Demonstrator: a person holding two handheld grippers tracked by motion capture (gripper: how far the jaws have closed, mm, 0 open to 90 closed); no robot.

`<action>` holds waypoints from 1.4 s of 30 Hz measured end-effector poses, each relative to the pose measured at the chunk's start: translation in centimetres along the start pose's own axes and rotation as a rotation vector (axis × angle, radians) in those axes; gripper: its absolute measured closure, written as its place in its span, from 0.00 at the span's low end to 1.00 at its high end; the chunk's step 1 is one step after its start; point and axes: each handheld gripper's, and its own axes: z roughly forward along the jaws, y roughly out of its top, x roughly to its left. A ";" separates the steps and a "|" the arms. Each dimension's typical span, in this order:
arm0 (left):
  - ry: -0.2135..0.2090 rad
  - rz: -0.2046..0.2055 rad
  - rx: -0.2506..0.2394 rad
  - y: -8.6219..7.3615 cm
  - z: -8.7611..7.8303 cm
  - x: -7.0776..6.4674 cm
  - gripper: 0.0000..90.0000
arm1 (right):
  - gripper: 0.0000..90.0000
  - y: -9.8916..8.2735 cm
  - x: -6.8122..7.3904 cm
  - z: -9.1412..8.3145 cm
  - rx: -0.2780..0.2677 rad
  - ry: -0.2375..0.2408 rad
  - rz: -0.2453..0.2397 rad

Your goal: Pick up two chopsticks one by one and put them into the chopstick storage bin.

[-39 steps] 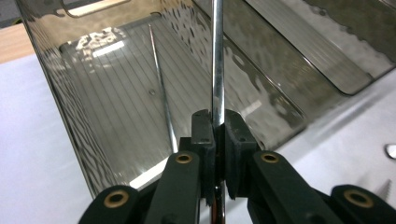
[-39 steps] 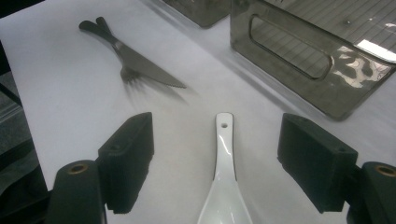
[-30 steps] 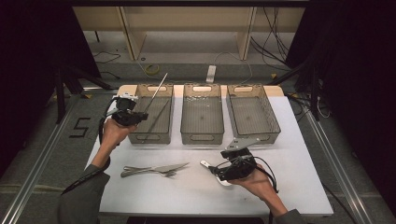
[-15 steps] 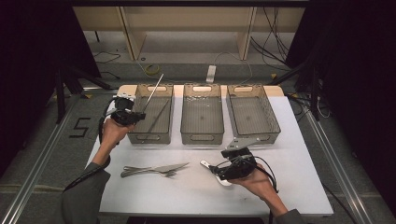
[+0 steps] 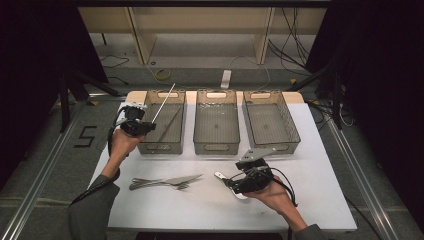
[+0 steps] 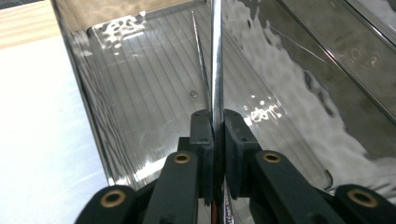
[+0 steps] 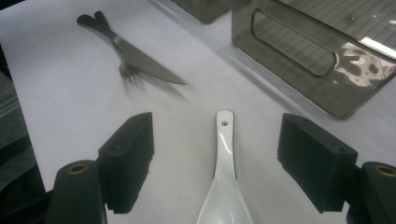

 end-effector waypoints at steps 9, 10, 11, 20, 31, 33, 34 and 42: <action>-0.070 0.001 -0.008 -0.2 -1.2 -1.1 0.61 | 0.31 0.1 0.0 -0.1 0.004 -0.006 -0.006; -0.091 0.008 -0.017 -0.3 -1.4 -1.3 0.57 | 0.31 0.1 0.0 -0.1 0.005 -0.008 -0.007; -0.102 0.013 -0.024 -0.4 -1.6 -1.6 0.53 | 0.31 0.1 -0.1 -0.1 0.007 -0.010 -0.006; -0.177 0.086 -0.046 -1.6 -3.9 -3.9 0.37 | 0.31 0.1 -0.7 -0.1 0.029 -0.005 0.000; -0.243 0.123 -0.149 -3.6 -5.6 -6.5 0.27 | 0.31 0.1 -0.9 0.6 0.080 -0.025 0.003; -0.258 0.124 -0.184 -4.0 -6.0 -6.9 0.27 | 0.32 0.2 -0.9 0.7 0.084 -0.024 0.008; -0.265 0.119 -0.202 -4.2 -6.2 -7.0 0.26 | 0.32 0.2 -0.9 0.7 0.087 -0.025 0.011; -0.308 0.082 -0.222 -5.8 -6.8 -7.7 0.21 | 0.32 0.2 -1.2 1.3 0.110 -0.036 0.012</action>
